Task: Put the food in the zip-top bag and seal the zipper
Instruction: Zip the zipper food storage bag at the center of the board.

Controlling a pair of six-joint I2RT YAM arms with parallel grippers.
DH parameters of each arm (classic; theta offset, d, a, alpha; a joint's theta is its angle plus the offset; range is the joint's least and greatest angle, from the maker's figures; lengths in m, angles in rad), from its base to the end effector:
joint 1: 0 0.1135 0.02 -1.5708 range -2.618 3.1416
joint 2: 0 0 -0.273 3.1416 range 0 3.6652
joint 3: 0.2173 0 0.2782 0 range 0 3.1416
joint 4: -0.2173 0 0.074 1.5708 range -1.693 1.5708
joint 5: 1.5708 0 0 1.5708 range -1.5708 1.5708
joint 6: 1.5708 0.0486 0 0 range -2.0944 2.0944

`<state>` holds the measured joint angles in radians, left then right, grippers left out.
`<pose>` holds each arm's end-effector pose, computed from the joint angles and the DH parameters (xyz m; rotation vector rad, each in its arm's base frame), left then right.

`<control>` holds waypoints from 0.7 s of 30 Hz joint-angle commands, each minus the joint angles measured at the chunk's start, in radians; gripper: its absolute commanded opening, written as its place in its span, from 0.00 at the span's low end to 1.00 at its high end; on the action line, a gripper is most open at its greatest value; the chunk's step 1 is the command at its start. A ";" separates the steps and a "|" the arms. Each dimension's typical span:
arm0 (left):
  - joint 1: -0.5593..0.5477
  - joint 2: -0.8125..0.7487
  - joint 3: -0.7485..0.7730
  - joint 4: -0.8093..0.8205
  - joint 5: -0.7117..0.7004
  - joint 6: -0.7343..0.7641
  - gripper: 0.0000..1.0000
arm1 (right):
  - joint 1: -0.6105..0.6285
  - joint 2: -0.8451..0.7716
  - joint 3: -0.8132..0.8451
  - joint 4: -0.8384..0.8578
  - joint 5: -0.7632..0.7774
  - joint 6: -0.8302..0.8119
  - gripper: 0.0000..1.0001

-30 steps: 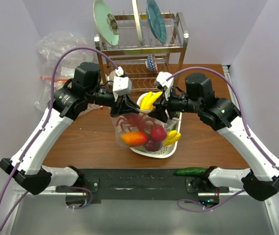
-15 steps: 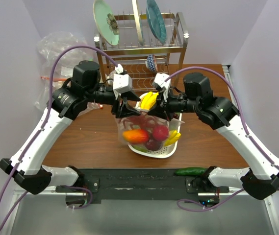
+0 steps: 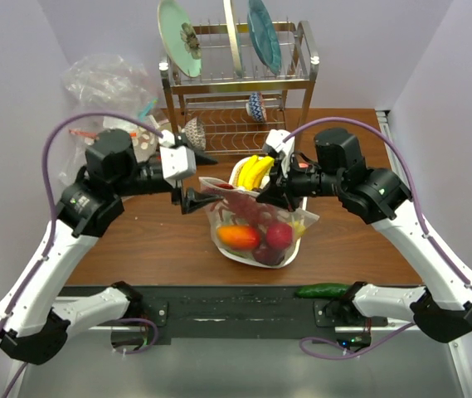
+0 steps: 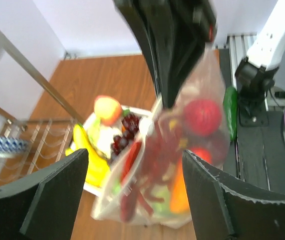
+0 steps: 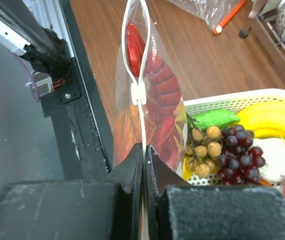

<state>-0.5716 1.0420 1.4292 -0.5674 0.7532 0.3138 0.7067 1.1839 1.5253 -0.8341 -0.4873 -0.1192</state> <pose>0.1661 -0.1464 0.4877 1.2256 1.2859 -0.8425 0.1799 0.1835 0.4585 -1.1237 1.7901 0.8595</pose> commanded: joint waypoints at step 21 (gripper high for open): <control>-0.085 -0.319 -0.509 0.485 -0.098 0.590 0.76 | -0.003 0.049 0.082 0.016 -0.069 0.099 0.00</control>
<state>-0.6479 0.7097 0.9112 -0.1379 0.6773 0.7647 0.7059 1.2373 1.5532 -0.8684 -0.5114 -0.0444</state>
